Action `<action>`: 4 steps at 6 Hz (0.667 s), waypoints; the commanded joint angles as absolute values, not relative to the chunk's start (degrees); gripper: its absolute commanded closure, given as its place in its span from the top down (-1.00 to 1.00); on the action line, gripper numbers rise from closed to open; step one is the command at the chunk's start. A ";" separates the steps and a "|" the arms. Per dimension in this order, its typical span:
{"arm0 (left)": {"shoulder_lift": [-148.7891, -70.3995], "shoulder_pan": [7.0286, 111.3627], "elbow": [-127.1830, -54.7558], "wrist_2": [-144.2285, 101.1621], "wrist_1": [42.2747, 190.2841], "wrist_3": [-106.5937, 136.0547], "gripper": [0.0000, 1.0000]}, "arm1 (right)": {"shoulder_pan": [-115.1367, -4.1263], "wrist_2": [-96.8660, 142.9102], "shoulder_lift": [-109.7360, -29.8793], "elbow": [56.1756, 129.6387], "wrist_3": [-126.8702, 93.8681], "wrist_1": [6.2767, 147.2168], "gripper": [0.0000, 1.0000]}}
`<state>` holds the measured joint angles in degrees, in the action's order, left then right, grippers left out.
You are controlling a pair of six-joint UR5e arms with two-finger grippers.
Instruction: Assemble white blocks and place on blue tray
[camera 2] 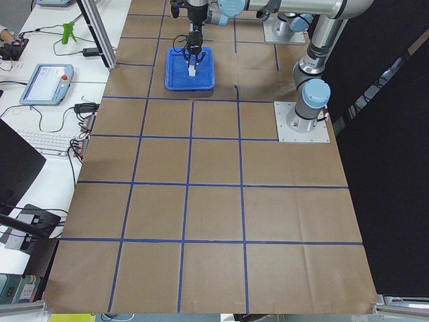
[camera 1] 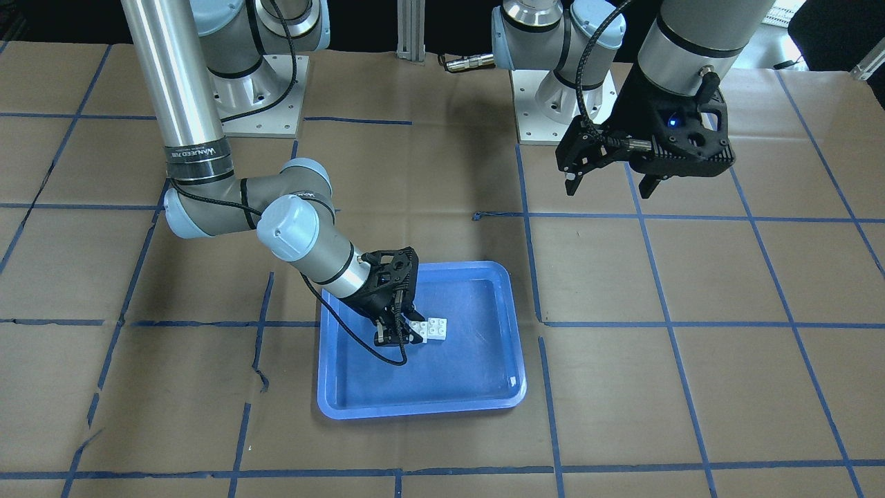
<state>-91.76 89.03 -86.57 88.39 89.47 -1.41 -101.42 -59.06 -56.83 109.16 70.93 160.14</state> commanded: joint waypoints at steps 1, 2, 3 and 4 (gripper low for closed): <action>-91.76 89.03 -86.57 88.33 89.47 -1.41 0.99 | -101.43 -59.15 -56.87 109.25 70.75 159.87 -0.64; -91.76 89.03 -86.66 88.33 89.47 -1.41 0.99 | -101.43 -59.15 -56.87 109.25 70.75 159.61 -0.63; -91.76 88.95 -86.66 88.33 89.47 -1.41 0.99 | -101.43 -59.24 -56.87 109.68 70.06 159.61 -0.63; -91.76 88.95 -86.66 88.33 89.47 -1.41 0.99 | -101.43 -59.15 -56.95 109.69 69.35 159.61 -0.63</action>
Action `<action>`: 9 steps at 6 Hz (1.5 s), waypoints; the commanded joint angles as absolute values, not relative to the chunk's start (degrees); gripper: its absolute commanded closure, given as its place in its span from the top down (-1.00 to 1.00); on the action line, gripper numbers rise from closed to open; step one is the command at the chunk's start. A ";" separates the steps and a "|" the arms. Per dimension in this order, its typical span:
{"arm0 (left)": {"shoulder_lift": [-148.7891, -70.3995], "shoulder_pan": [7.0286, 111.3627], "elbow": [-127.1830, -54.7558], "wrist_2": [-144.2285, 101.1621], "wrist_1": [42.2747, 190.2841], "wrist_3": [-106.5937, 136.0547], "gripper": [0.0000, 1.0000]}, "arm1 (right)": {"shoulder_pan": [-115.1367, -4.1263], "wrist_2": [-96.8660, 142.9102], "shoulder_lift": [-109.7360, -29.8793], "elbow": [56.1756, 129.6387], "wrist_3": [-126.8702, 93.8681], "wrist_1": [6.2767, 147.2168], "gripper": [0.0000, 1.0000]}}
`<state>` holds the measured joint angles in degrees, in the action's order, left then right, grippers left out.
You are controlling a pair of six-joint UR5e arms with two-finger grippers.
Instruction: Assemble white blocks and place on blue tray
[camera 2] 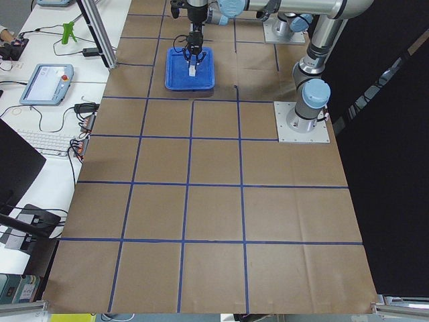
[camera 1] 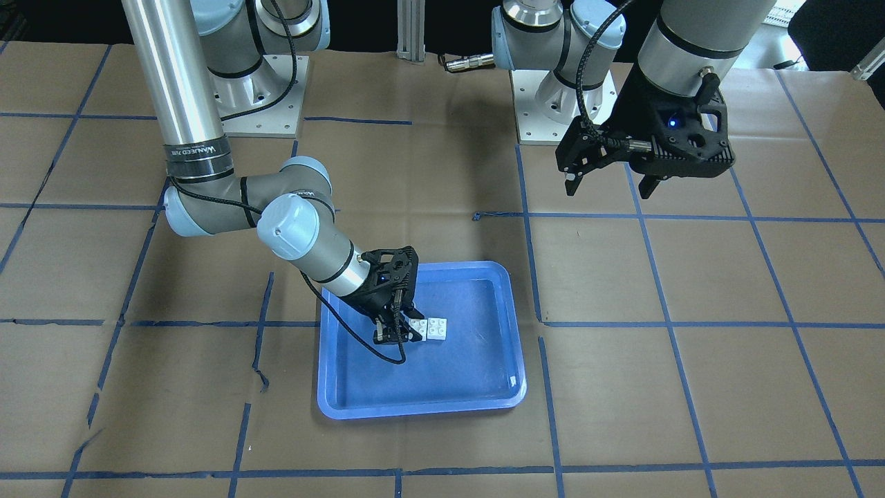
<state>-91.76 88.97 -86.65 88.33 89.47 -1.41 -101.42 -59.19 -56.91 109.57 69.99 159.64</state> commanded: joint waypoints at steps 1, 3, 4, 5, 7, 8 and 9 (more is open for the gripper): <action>-91.76 88.95 -86.66 88.42 89.47 -1.41 0.99 | -101.43 -59.06 -56.95 109.69 69.35 159.61 -0.63; -91.76 88.95 -86.66 88.42 89.47 -1.41 0.99 | -101.51 -58.71 -56.87 109.69 69.35 159.70 -0.63; -91.76 88.95 -86.75 88.59 89.47 -1.41 0.99 | -101.51 -58.54 -56.87 109.69 69.35 159.70 -0.63; -91.76 89.03 -86.75 88.59 89.39 -1.41 0.99 | -101.51 -58.54 -56.87 109.69 69.35 159.70 -0.63; -91.76 88.95 -86.75 88.77 89.39 -1.49 0.99 | -101.51 -58.45 -56.87 109.69 69.35 159.70 -0.49; -91.76 88.95 -86.84 88.68 89.38 -1.49 0.99 | -101.51 -58.45 -56.78 109.69 69.35 159.61 -0.30; -91.76 88.95 -86.84 88.77 89.47 -1.49 0.99 | -101.51 -58.45 -56.78 109.69 69.35 159.61 -0.12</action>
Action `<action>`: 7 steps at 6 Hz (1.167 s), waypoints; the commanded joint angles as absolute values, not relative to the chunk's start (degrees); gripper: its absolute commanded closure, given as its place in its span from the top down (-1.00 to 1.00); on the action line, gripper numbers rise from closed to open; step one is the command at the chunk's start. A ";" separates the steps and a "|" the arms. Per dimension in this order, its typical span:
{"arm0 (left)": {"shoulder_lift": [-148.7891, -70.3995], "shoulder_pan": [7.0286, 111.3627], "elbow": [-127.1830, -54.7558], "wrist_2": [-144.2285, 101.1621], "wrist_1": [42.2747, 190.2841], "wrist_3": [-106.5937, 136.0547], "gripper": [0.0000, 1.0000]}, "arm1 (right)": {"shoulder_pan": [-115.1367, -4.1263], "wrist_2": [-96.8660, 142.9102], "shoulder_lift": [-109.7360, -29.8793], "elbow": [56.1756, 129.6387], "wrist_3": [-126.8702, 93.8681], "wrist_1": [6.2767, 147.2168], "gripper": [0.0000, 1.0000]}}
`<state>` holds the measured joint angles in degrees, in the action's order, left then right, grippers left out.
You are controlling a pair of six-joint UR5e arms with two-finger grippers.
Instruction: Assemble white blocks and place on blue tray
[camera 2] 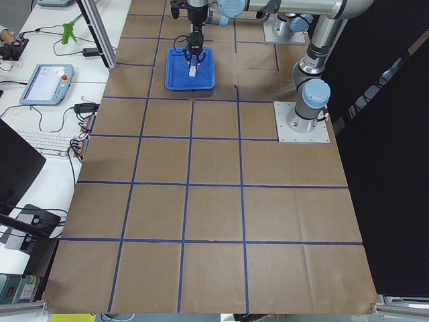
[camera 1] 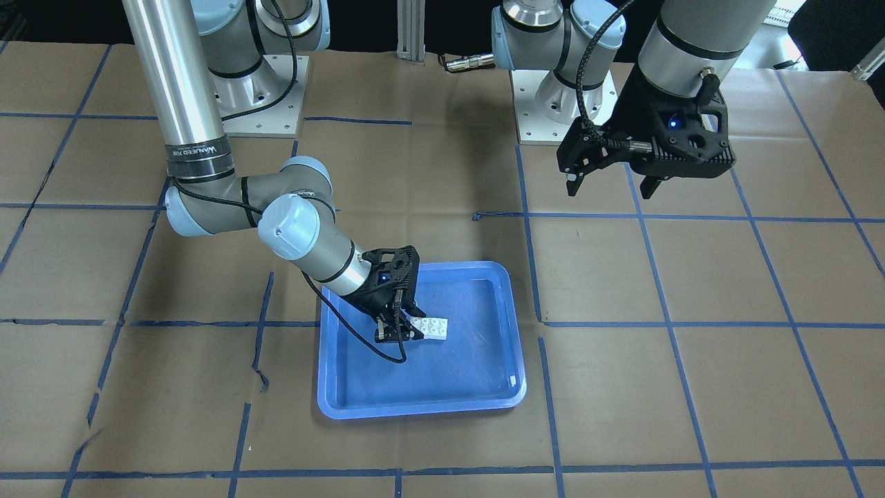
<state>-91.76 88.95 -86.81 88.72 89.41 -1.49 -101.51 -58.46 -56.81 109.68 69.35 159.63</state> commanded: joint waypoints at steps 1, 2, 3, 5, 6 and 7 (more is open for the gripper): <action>-91.76 88.95 -86.84 88.77 89.47 -1.49 0.99 | -101.51 -58.45 -56.69 109.69 69.35 159.61 0.00; -91.76 88.95 -86.84 88.68 89.47 -1.49 0.99 | -101.51 -58.36 -56.69 109.69 69.35 159.61 0.16; -91.76 88.95 -86.75 88.68 89.47 -1.49 0.99 | -101.51 -58.36 -56.69 109.69 69.35 159.70 0.30; -91.76 88.95 -86.75 88.59 89.47 -1.49 0.99 | -101.51 -58.27 -56.86 109.25 69.35 160.31 0.99; -91.76 88.95 -86.75 88.59 89.39 -1.58 0.99 | -101.34 -59.23 -57.82 108.03 69.17 159.96 0.99; -91.76 88.95 -86.75 88.59 89.38 -1.58 0.99 | -100.73 -60.02 -58.88 106.89 68.13 158.48 0.99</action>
